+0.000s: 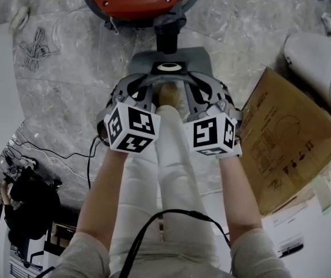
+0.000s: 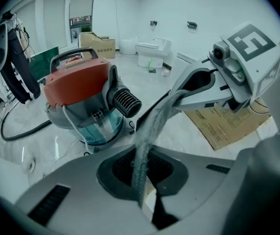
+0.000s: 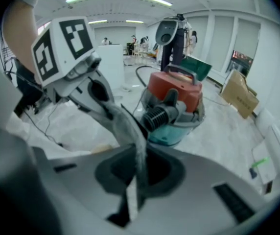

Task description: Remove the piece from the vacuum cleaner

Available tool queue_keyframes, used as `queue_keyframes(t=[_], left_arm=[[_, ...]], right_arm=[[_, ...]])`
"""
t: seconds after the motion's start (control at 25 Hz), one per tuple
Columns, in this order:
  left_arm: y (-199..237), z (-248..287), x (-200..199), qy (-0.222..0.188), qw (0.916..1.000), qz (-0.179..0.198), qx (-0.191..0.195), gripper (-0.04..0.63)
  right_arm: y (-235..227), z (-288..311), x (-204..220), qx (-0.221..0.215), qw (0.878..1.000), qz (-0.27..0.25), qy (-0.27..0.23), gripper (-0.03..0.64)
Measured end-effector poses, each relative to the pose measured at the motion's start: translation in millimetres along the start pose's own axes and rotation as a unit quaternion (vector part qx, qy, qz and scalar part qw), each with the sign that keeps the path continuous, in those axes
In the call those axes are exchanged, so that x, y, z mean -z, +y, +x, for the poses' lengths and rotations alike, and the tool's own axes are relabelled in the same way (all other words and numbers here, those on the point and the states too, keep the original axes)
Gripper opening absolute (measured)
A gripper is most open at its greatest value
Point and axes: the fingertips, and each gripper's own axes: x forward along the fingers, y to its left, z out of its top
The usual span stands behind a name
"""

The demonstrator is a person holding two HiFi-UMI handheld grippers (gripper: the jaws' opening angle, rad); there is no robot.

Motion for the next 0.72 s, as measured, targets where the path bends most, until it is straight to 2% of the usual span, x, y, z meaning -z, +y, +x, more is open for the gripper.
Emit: queue_keyframes(t=[0.36, 0.72], left_arm=[[-7.8, -70.8, -30.4, -0.016, 0.9995, 0.026, -0.008, 0.032], [-28.1, -161.4, -59.9, -0.032, 0.9992, 0.023, -0.003, 0.032]], right_arm=[[-1.3, -62.5, -42.0, -0.030, 0.998, -0.047, -0.025, 0.026], [3.0, -141.2, -88.1, -0.052, 0.997, -0.036, -0.043, 0.025]])
